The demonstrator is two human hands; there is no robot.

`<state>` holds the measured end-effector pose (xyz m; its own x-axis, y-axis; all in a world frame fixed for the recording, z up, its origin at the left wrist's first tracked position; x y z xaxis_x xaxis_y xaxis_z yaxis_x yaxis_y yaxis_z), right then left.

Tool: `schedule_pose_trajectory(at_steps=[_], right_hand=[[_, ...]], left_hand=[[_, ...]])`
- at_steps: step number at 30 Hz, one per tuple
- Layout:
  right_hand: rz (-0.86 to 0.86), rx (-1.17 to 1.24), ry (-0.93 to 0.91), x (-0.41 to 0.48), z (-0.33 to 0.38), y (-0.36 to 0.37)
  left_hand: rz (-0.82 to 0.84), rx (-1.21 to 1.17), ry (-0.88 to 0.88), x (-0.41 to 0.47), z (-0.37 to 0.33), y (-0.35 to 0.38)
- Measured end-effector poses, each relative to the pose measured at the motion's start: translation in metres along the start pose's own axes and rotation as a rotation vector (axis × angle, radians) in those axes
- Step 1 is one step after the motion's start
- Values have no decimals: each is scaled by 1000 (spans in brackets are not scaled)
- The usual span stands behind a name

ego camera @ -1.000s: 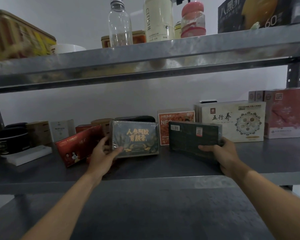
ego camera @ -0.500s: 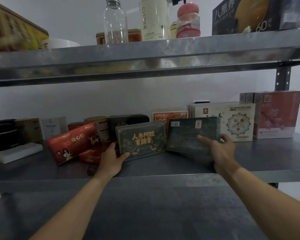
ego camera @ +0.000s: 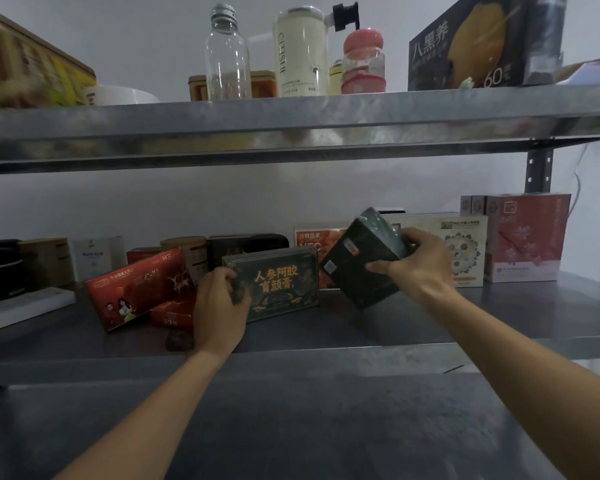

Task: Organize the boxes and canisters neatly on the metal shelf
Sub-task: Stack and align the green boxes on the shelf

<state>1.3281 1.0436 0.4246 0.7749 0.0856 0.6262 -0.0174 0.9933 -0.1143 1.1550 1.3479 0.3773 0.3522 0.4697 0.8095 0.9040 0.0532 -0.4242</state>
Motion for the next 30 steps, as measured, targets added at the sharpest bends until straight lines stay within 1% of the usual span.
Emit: schedule_pose_trajectory(at_steps=[2, 3, 5, 6, 8, 9, 10, 11, 13, 16, 18, 21, 24, 26, 28, 30], right_hand=[[85, -107, -96, -3, 25, 8], [153, -173, -150, -6, 37, 15], [316, -287, -244, -14, 58, 37], [392, -307, -280, -19, 66, 47], [493, -264, -314, -27, 77, 63], [510, -226, -317, -30, 80, 67], [508, -191, -321, -32, 81, 67], [486, -149, -322, -32, 79, 66], [376, -25, -265, -30, 63, 55], [168, 179, -19, -34, 18, 37], [95, 250, 151, -43, -16, 35], [96, 400, 360, -55, -59, 44], [159, 600, 470, -57, -74, 60], [176, 727, 480, -54, -70, 67], [133, 792, 479, -50, -68, 65], [91, 845, 482, -47, -65, 63]], left_hand=[[-20, -32, 81, 4, -24, -6], [13, -77, 113, 6, -36, -5], [160, -207, 172, 9, -63, 4], [252, -271, 200, 8, -76, 10], [427, -390, 227, 1, -96, 21], [483, -450, 212, -3, -101, 25], [502, -501, 183, -5, -101, 26], [488, -535, 150, -6, -99, 26], [443, -591, 88, -7, -91, 26], [377, -691, -13, -7, -79, 24], [316, -741, -74, -7, -71, 18], [254, -827, -231, -14, -53, 19], [269, -997, -411, -31, -38, 35], [290, -1008, -450, -39, -32, 44], [317, -994, -450, -43, -29, 50], [312, -866, -409, -42, -24, 51]])
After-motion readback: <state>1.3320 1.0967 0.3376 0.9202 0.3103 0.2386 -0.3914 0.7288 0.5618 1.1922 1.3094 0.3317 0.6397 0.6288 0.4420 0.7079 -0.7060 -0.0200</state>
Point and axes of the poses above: each hand's wrist, its own x-axis towards the middle knuckle, its own y-axis out of the palm, z = x × y, the point moved 10 cm from there along x, towards the middle knuckle, and after that the axes turned 13 degrees about x, right-handed, at the moved point
